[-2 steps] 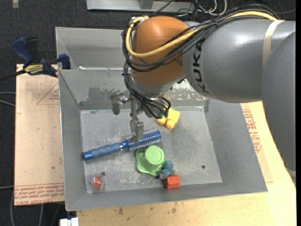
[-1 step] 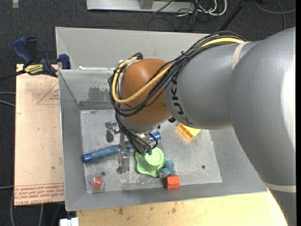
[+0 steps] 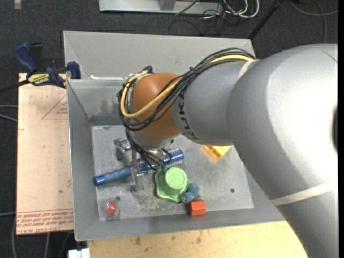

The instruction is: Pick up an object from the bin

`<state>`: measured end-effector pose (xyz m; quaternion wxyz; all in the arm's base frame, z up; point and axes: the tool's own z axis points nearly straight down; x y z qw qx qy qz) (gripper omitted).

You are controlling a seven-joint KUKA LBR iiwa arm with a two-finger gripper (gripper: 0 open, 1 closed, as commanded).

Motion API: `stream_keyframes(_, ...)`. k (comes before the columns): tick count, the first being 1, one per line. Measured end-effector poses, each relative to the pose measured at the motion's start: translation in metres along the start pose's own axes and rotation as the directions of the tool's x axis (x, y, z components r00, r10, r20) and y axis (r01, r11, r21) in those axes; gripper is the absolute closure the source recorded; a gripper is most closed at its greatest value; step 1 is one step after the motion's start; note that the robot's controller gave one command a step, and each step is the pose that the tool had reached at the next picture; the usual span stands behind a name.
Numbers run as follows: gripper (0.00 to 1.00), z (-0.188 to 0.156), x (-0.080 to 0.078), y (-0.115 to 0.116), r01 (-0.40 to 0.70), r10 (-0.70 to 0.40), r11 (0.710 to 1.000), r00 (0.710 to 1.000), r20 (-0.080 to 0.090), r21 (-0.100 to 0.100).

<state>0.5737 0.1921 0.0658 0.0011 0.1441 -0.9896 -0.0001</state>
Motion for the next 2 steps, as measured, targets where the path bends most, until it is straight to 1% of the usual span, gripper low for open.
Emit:
stream_keyframes(1,1.00,-0.004,-0.001,0.001,-0.001,0.001,1.000,1.000,0.004,-0.001)
stream_keyframes(2,1.00,-0.160,-0.001,0.003,0.004,-0.004,1.000,1.000,0.012,-0.001)
